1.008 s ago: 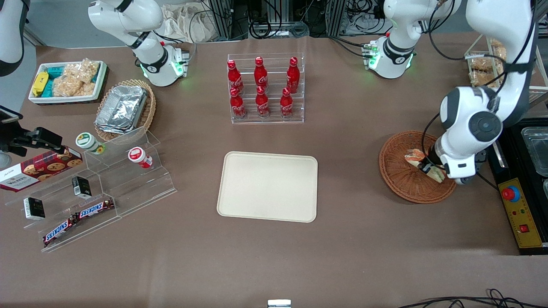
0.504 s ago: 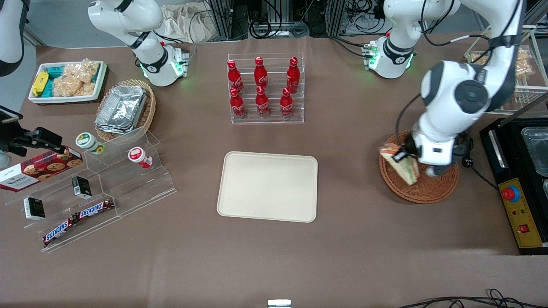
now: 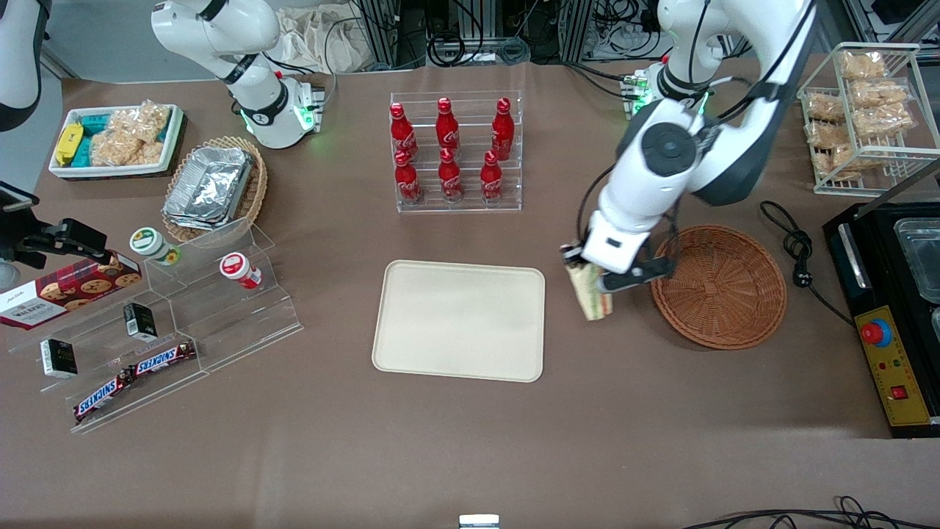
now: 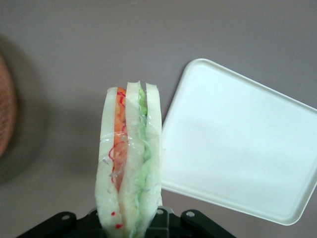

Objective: Place sandwich from basket to tray
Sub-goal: 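Lift the sandwich and carry it toward the cream tray, then lower the sandwich onto the tray and open the left gripper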

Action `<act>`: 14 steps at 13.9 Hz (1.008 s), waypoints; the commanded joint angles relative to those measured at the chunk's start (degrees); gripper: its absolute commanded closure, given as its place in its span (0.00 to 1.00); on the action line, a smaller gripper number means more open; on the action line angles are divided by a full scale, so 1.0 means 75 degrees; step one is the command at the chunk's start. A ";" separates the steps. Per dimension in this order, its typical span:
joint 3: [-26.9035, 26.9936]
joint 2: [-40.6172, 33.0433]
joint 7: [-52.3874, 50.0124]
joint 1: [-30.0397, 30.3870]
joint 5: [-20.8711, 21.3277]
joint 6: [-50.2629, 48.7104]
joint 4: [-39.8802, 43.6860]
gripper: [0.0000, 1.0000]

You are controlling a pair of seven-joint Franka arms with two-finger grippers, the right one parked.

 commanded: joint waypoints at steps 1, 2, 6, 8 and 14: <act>0.0018 0.1293 -0.0021 -0.0641 0.1021 0.0548 0.0765 1.00; 0.0018 0.1551 -0.0045 -0.0724 0.1420 0.0783 0.0824 1.00; 0.0018 0.2337 -0.0045 -0.0819 0.2242 0.1838 0.0836 1.00; 0.0041 0.2630 -0.0057 -0.0807 0.2571 0.1910 0.0987 1.00; 0.0053 0.3182 -0.0057 -0.0795 0.3216 0.1934 0.1164 1.00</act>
